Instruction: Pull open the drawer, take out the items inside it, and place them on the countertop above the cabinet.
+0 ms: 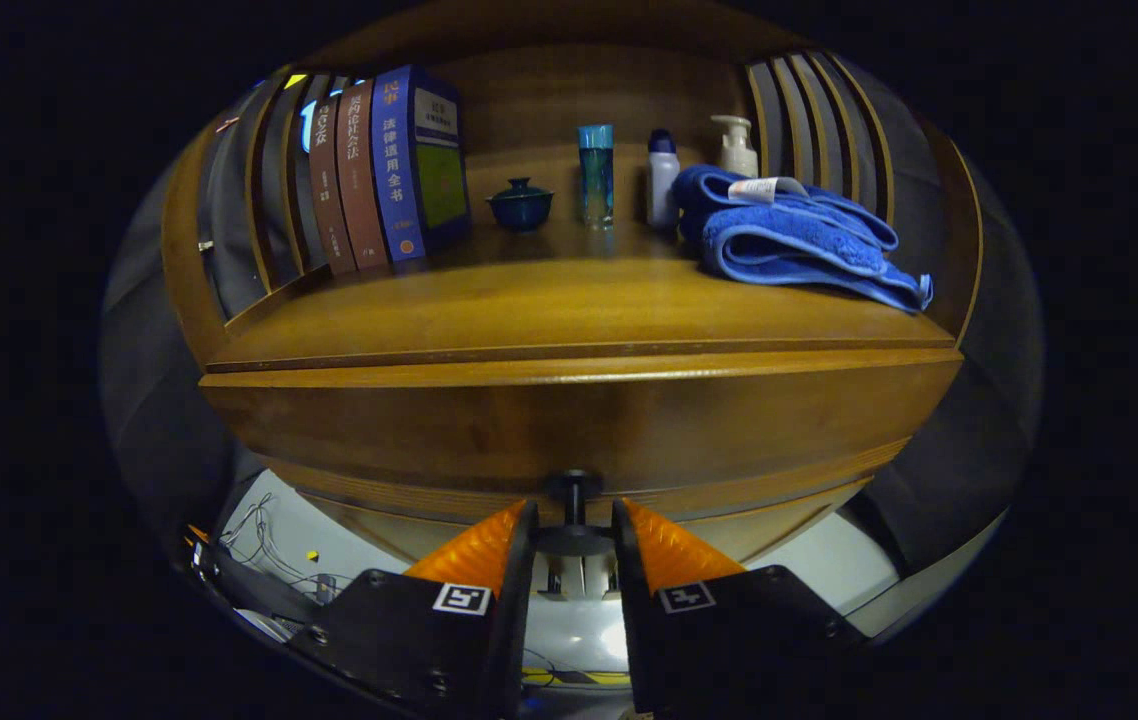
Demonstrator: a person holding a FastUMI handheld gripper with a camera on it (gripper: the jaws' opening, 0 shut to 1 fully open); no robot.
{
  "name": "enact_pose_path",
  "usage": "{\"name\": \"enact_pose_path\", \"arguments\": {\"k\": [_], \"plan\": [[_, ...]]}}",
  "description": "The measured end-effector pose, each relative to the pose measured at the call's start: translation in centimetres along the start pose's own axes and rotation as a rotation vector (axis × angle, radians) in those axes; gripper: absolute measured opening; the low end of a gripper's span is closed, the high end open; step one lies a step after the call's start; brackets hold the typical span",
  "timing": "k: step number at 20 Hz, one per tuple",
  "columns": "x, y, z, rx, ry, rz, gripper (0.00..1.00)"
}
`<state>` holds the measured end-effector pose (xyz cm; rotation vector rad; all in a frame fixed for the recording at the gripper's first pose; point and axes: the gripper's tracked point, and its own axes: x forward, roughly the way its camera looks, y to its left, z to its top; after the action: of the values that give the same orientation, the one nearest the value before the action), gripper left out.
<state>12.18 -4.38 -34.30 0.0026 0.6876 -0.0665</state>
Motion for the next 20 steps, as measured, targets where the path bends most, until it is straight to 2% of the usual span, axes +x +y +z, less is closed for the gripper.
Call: {"name": "enact_pose_path", "arguments": {"k": [1,2,13,20], "plan": [[-0.1,-0.1,0.2,0.011,-0.009,0.004,0.46],[0.1,0.2,0.1,0.015,-0.007,0.007,0.37],[-0.5,0.1,-0.5,-0.001,0.021,-0.002,0.37],[-5.1,0.1,-3.4,-0.004,0.060,0.001,0.37]]}}
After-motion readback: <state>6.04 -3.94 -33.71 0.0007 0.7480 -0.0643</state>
